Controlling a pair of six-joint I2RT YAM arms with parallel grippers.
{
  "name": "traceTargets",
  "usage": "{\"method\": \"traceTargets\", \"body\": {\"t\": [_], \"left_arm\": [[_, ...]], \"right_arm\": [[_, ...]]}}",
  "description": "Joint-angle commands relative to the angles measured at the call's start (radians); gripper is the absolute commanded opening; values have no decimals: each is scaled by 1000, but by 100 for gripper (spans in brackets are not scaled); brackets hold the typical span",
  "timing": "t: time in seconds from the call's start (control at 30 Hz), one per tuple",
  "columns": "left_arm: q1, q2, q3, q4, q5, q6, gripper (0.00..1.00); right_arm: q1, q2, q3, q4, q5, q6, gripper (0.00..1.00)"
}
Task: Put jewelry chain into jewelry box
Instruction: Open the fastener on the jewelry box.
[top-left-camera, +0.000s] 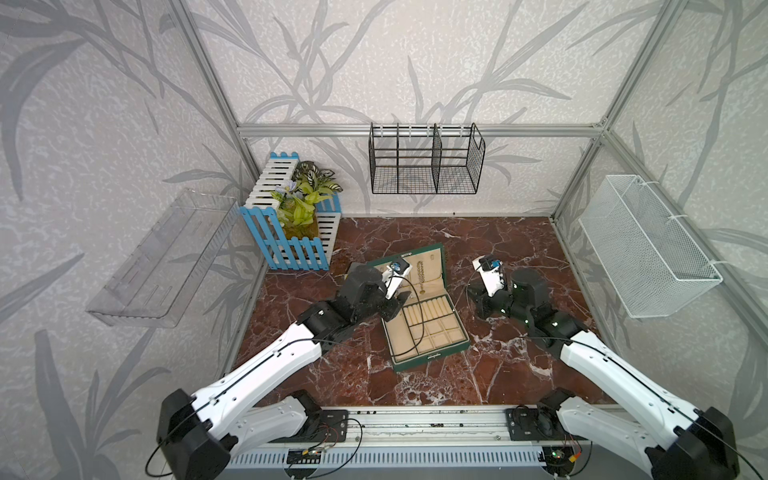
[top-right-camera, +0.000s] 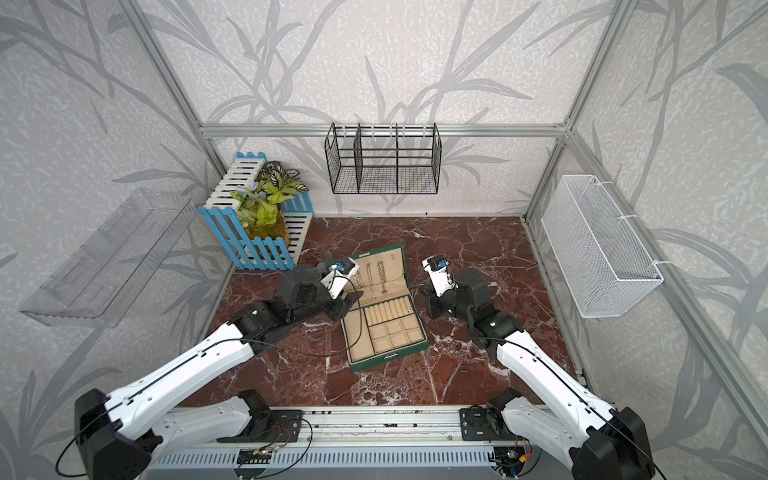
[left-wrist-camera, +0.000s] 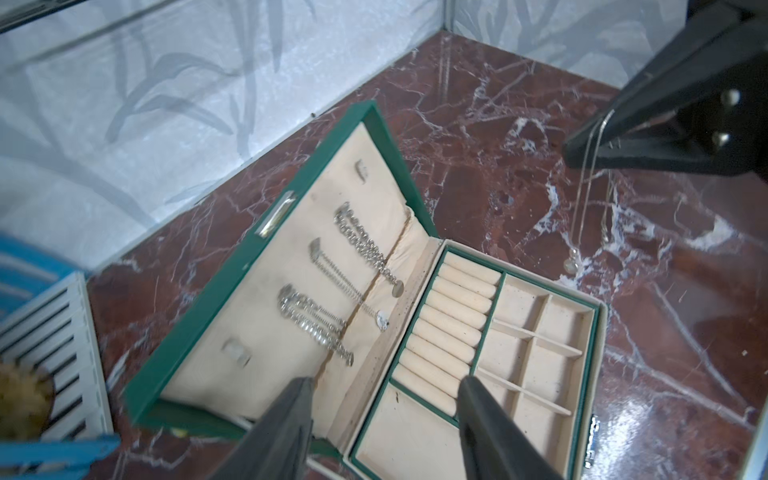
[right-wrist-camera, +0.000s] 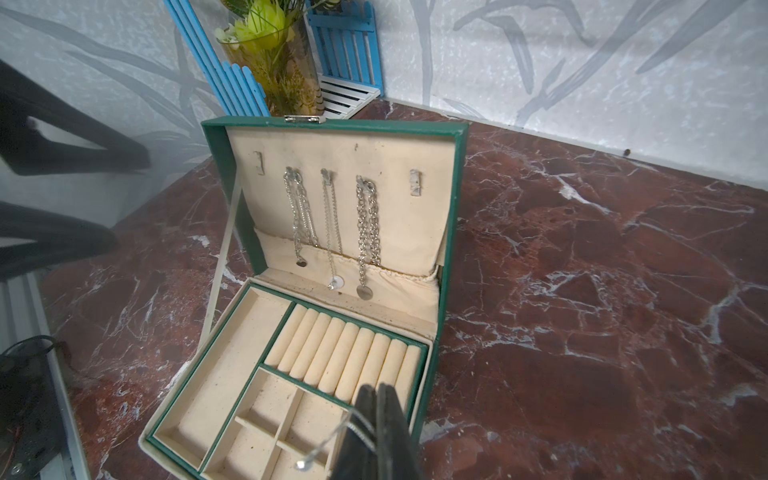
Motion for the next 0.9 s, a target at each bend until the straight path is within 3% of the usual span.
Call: {"method": "traceTargets", "body": {"t": [0.0, 0.33, 0.87], "left_arm": [[0, 83, 62, 86, 79, 242, 57], [-9, 345, 185, 226, -21, 450, 55], [-11, 522, 291, 280, -122, 448, 51]], "right_arm": [[-5, 22, -14, 71, -69, 20, 0], [-4, 14, -59, 131, -94, 52, 0], [-5, -5, -96, 152, -101, 55, 0]]}}
